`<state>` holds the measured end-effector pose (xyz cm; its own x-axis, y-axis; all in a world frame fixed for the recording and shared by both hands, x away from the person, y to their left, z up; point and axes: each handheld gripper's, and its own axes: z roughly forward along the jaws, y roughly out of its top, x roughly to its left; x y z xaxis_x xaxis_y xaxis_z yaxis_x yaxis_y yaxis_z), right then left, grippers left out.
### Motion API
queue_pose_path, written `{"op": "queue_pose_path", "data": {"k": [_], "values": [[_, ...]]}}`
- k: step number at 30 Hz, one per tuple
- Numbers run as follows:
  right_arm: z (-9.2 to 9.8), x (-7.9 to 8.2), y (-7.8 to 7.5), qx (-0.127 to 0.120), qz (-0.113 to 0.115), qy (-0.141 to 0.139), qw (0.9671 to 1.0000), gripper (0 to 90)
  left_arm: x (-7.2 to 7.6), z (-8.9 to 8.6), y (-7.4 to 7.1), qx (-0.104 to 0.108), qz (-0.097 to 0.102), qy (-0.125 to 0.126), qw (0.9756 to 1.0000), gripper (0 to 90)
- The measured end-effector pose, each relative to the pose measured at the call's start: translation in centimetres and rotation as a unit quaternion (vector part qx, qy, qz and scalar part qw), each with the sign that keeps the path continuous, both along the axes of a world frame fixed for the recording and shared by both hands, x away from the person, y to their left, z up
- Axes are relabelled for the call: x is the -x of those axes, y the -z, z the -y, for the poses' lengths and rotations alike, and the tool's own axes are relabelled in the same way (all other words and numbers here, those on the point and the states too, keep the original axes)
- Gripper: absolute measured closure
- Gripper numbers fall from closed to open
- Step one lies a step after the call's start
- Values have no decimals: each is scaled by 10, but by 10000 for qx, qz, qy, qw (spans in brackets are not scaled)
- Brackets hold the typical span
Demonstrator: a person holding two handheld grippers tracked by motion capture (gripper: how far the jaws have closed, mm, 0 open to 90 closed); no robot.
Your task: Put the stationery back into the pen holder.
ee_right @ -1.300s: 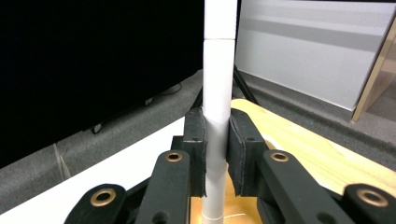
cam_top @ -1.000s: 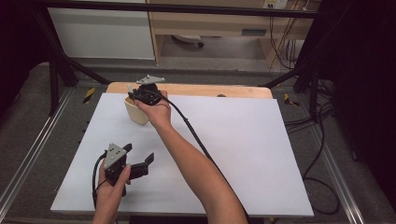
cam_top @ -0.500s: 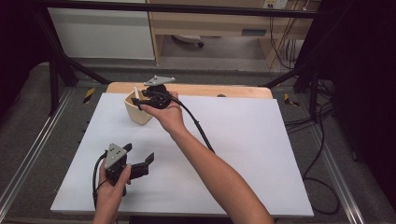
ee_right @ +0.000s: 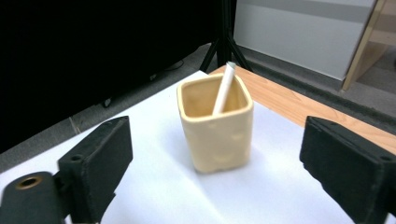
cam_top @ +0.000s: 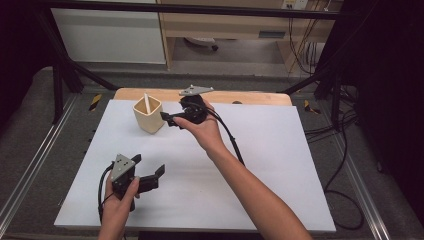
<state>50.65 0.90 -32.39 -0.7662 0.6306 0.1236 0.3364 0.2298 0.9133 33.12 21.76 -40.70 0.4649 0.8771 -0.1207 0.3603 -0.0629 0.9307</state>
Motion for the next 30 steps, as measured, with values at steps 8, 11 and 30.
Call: {"op": "queue_pose_path", "data": {"k": [8, 11, 30], "values": [[41, 29, -6, -59, 80, 0, 10000, 34, 5, 1, -4, -14, 15, 56, 10000, 73], [57, 42, -8, -37, 149, 25, 9999, 24, 8, 3, -6, -69, 53, 85, 9999, 73], [174, 115, 21, 6, 431, 523, 9977, 48, 29, -4, -7, -83, 132, 168, 9997, 70]]}}
